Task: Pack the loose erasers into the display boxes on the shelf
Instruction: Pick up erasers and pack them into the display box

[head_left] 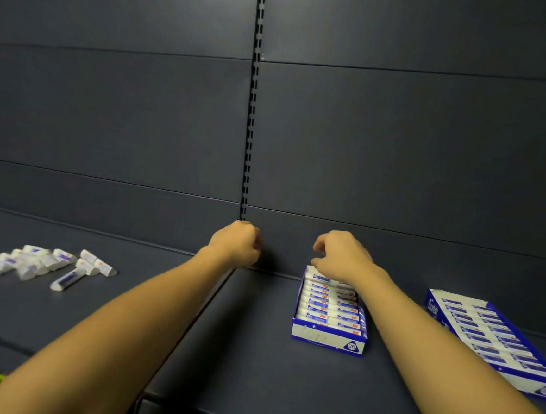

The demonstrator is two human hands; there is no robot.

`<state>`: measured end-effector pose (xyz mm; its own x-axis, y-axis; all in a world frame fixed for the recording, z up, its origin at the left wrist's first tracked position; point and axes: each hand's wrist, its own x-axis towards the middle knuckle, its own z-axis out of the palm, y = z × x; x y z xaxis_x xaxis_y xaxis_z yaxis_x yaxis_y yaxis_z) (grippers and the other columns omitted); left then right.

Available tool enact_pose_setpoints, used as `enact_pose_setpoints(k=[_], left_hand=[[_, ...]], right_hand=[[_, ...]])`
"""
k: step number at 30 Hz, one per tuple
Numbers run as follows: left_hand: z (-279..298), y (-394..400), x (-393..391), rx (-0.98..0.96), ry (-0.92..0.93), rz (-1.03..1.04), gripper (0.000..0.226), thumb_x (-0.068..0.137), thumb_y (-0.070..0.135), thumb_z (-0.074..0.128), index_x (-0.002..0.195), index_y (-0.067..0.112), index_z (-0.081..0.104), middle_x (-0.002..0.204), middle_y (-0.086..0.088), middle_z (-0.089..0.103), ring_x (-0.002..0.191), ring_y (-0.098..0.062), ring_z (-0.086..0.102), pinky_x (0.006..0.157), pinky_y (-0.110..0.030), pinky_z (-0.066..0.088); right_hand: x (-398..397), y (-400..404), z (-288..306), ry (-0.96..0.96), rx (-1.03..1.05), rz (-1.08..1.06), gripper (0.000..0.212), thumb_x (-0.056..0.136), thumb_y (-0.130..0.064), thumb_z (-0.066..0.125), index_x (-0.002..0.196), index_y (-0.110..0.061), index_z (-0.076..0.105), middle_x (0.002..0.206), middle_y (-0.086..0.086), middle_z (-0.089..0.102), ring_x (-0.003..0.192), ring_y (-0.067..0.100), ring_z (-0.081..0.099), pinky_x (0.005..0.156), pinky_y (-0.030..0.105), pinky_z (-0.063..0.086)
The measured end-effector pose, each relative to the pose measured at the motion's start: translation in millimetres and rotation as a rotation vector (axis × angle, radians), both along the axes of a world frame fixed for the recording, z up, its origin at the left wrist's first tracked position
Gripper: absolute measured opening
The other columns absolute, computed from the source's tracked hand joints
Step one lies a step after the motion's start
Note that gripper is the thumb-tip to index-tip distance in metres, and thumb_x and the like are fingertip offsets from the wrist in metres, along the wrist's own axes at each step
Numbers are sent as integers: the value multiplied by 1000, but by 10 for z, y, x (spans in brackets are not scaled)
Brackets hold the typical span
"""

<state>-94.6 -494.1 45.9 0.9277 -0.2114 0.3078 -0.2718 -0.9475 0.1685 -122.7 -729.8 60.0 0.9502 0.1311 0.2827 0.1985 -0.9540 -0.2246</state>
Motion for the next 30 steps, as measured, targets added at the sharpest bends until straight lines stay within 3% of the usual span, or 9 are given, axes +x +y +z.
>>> enact_pose_setpoints(k=[5,10,17,20,30], left_hand=[[49,462,-323,84,-4,149,30,93,25,55,117,12,65,119,-6,60,101,-29,61,87,-46,57],[122,882,-641,207,-22,252,30,92,26,53,116,13,66,118,-6,62,101,-30,63,82,-44,59],[198,1432,-1022,355,-3,354,23,91,19,52,107,13,67,109,-7,64,94,-29,63,72,-37,55],[208,1663,-1133,363,-13,367,21,91,20,52,103,11,66,106,-7,65,92,-29,64,70,-36,53],[237,2663,-1257,290,-43,318,21,92,19,54,104,11,68,104,-6,66,87,-28,64,66,-34,51]], right_hand=[[-129,343,106,70,-141,19,36,88,-22,63,123,-15,61,119,7,64,102,27,63,83,38,56],[-284,667,146,128,-228,66,33,87,-17,57,120,-13,62,118,9,63,98,29,63,73,33,51],[-531,1160,184,139,-275,98,2,89,-13,52,90,-12,54,86,3,51,80,24,54,65,32,44],[-617,1411,174,149,-260,90,10,90,-15,53,81,-15,48,85,2,50,80,22,54,66,32,44],[-906,2504,153,136,-248,45,11,84,-6,49,79,-15,46,80,1,49,63,16,43,52,28,35]])
